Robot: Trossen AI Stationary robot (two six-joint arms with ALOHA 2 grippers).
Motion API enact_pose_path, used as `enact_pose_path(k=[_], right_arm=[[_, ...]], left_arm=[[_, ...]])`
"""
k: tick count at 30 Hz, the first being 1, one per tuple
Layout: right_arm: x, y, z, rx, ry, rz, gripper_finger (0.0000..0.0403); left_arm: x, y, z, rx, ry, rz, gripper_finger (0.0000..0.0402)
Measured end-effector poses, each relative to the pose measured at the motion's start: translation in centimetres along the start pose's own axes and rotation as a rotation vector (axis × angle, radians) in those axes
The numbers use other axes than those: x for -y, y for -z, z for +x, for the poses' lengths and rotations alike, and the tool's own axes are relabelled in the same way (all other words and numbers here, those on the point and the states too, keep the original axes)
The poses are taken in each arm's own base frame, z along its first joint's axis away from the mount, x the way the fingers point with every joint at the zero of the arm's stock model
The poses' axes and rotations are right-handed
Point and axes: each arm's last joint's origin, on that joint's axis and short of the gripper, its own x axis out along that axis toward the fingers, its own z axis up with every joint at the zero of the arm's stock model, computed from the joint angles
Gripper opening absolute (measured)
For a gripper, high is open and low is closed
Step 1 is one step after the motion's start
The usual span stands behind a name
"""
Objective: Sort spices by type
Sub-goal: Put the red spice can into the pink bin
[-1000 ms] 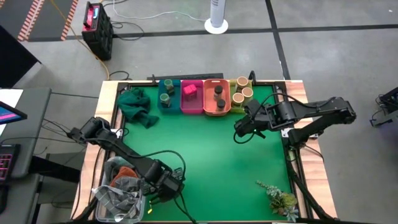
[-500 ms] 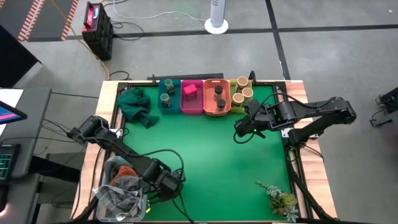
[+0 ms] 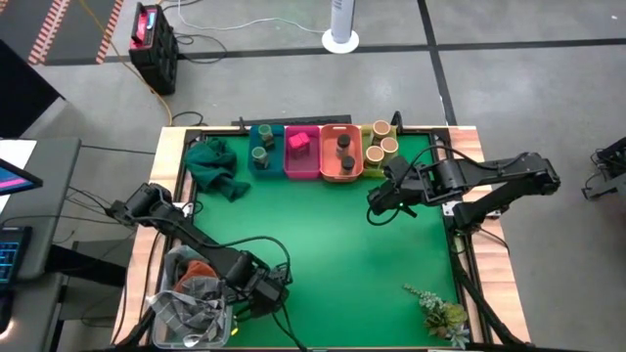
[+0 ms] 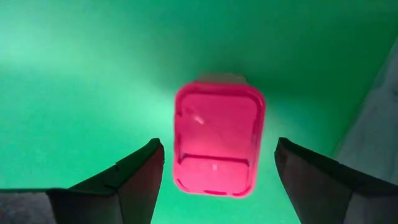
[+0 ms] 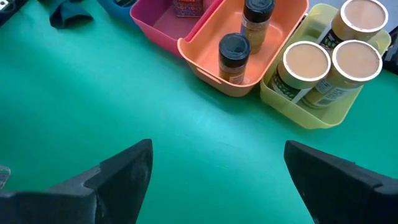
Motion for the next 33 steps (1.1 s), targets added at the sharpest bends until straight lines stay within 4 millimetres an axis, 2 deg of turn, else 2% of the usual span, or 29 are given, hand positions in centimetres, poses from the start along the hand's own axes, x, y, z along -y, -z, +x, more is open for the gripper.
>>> enact_pose_path(k=[7, 15, 23, 30, 33], right_arm=[[0.0, 0.0, 0.0, 0.0, 0.0, 0.0, 0.0385], [-0.1, -0.1, 0.0, 0.004, -0.007, -0.001, 0.0385], [-0.1, -0.1, 0.0, 0.005, -0.008, -0.004, 0.0385], [0.0, 0.0, 0.0, 0.002, -0.004, -0.01, 0.0385], [0.0, 0.0, 0.0, 0.0, 0.001, -0.013, 0.0385]], left_arm=[[-1.2, 0.4, -1.0, 0.0, 0.015, -0.064, 0.0293], [-1.0, 1.0, -1.0, -0.014, 0.074, -0.045, 0.0293], [-1.6, 0.4, -1.0, 0.051, 0.012, 0.025, 0.0293], [-1.8, 0.3, 0.8, 0.029, 0.086, 0.025, 0.0293], [-2.0, 0.2, 0.9, 0.025, 0.065, 0.029, 0.0289]])
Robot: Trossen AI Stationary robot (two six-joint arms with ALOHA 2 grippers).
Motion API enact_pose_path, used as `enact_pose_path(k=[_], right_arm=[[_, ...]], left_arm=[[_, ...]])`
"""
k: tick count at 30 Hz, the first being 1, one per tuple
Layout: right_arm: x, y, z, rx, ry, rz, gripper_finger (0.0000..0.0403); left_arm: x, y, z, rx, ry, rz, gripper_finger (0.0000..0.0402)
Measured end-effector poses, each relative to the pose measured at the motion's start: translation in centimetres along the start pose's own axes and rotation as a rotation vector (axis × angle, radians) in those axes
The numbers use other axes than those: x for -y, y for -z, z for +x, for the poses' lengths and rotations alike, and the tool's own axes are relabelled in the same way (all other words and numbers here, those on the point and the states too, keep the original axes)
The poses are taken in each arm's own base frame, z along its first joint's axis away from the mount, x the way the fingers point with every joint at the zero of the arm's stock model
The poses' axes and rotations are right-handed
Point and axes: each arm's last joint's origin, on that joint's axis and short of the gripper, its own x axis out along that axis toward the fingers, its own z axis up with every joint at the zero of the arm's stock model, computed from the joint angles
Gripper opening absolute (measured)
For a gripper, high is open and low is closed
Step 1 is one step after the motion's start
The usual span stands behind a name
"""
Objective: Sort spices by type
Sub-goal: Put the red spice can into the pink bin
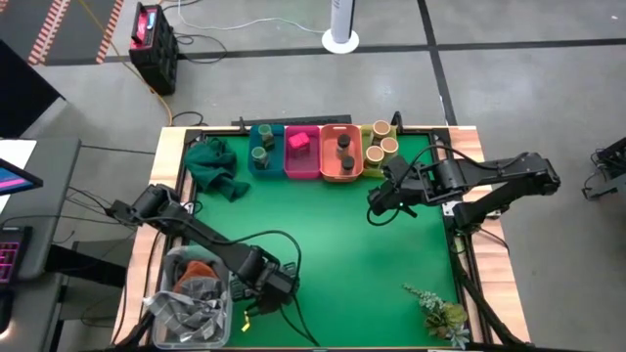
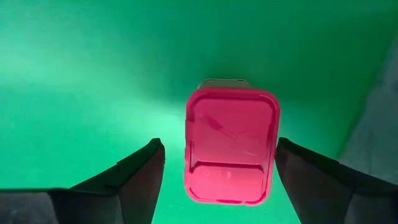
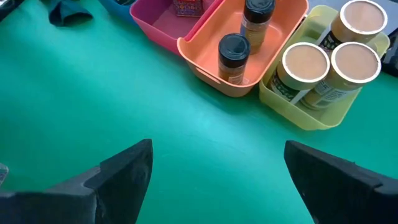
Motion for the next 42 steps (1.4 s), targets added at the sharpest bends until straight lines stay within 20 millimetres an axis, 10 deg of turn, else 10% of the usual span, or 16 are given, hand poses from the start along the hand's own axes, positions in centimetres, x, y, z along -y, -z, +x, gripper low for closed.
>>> enact_pose_path(k=[11, 42], right_arm=[[0.0, 0.0, 0.0, -0.002, 0.003, -0.007, 0.0385], [0.0, 0.0, 0.0, 0.0, 0.001, -0.003, 0.0385]], left_arm=[[-0.7, 0.2, -0.8, -0.028, -0.007, -0.114, 0.0212], [-1.1, 0.2, -1.8, -0.064, -0.072, -0.183, 0.0224]])
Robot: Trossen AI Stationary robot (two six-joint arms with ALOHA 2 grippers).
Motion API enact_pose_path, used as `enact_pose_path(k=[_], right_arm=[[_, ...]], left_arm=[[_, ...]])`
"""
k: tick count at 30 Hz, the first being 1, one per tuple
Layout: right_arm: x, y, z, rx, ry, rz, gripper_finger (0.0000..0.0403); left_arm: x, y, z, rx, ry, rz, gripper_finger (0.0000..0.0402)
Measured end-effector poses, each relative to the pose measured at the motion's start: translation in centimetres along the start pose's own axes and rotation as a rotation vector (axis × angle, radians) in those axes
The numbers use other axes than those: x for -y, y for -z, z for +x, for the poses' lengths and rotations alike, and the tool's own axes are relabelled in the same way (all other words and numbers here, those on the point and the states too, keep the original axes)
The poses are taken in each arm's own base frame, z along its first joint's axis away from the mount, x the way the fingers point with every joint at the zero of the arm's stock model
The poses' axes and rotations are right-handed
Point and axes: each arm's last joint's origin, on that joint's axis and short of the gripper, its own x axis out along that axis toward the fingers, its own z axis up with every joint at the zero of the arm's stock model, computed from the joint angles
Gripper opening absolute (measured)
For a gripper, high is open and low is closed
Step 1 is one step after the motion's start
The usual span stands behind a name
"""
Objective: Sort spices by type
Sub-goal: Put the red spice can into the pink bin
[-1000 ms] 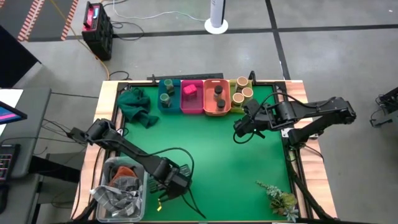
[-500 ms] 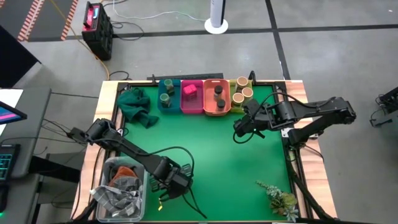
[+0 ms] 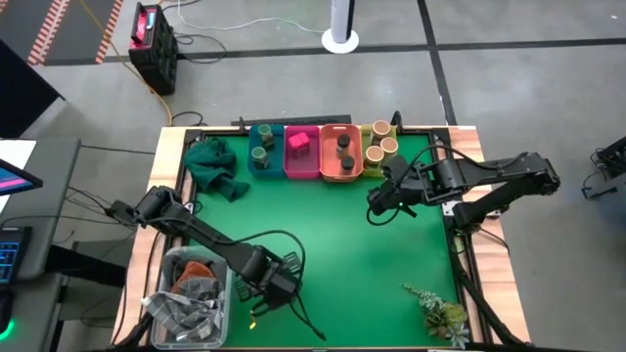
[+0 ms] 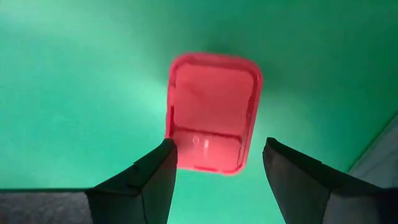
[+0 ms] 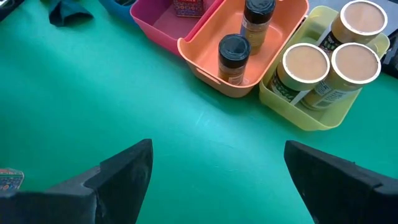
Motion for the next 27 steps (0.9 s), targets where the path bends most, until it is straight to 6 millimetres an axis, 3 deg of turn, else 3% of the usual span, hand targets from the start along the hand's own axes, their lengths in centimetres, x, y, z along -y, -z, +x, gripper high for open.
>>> enact_pose_path(k=[10, 20, 27], right_arm=[[0.1, -0.1, 0.1, 0.0, 0.004, 0.003, 0.0385], [0.1, -0.1, 0.1, 0.0, 0.004, 0.004, 0.0385], [0.1, -0.1, 0.1, 0.0, 0.004, 0.004, 0.0385]], left_arm=[[0.1, 0.3, -0.1, -0.047, -0.016, -0.022, 0.0224], [-0.7, -0.6, -2.0, 0.036, -0.04, 0.003, 0.0227], [-0.6, -0.7, -2.0, 0.072, 0.002, -0.012, 0.0274]])
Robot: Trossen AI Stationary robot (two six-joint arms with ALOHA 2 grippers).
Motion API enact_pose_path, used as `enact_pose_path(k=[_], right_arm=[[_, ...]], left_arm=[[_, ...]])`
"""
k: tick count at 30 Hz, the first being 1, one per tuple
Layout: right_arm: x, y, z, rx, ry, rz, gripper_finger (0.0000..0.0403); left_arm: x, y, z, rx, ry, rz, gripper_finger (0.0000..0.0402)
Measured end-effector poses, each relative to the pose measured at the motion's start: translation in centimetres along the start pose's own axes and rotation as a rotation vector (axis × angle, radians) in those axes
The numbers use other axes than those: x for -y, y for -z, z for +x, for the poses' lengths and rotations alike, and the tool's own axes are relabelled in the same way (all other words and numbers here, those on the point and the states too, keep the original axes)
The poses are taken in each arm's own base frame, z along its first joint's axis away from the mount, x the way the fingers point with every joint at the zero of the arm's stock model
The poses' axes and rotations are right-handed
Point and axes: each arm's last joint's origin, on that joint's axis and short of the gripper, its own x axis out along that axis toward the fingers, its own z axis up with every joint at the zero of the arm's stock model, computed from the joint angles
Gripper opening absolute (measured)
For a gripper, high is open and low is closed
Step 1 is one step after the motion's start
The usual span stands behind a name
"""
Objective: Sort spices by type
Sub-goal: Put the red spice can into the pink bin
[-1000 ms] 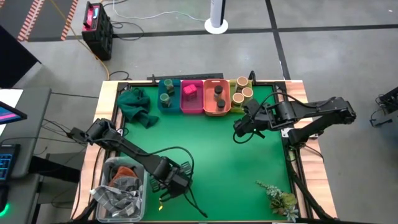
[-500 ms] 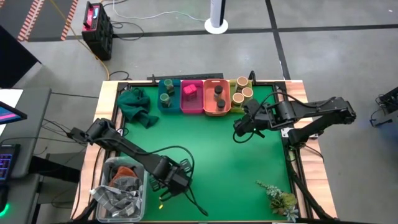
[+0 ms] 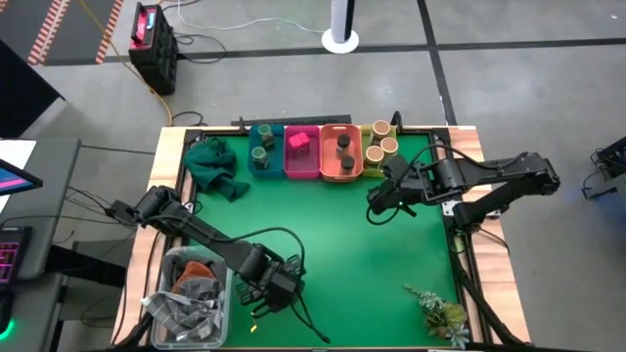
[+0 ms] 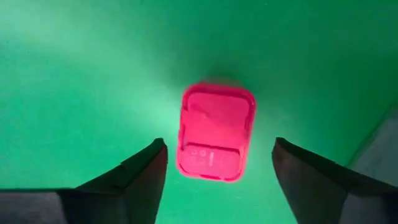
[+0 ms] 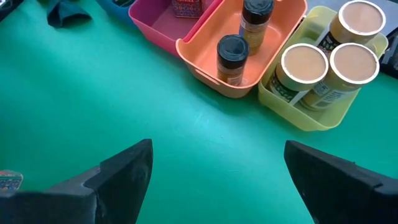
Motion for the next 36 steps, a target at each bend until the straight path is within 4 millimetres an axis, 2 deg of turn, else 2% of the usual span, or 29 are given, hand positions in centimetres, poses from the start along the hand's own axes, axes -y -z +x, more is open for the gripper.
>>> enact_pose_path(k=[6, 17, 22, 29, 33, 36], right_arm=[[0.0, 0.0, 0.0, 0.002, -0.004, 0.003, 0.0385], [-0.1, 0.0, 0.0, 0.005, -0.01, 0.006, 0.0385], [-0.1, 0.0, 0.0, 0.005, -0.009, 0.006, 0.0385], [-0.1, -0.1, 0.0, 0.006, -0.01, 0.007, 0.0385], [-0.1, -0.1, 0.0, 0.008, -0.013, 0.01, 0.0385], [-0.1, -0.1, 0.0, 0.008, -0.013, 0.009, 0.0385]], left_arm=[[-0.1, -0.2, 1.0, 0.026, -0.025, 0.01, 0.0316], [-1.0, 0.2, 4.6, -0.075, -0.001, -0.003, 0.0318], [-1.0, 0.4, 5.0, -0.093, 0.035, -0.004, 0.0292], [-1.1, 0.4, 5.0, -0.089, 0.031, -0.079, 0.0213], [-1.9, 1.1, 4.9, -0.075, 0.051, -0.211, 0.0212], [-3.0, 2.3, 4.6, -0.077, 0.069, -0.313, 0.0213]])
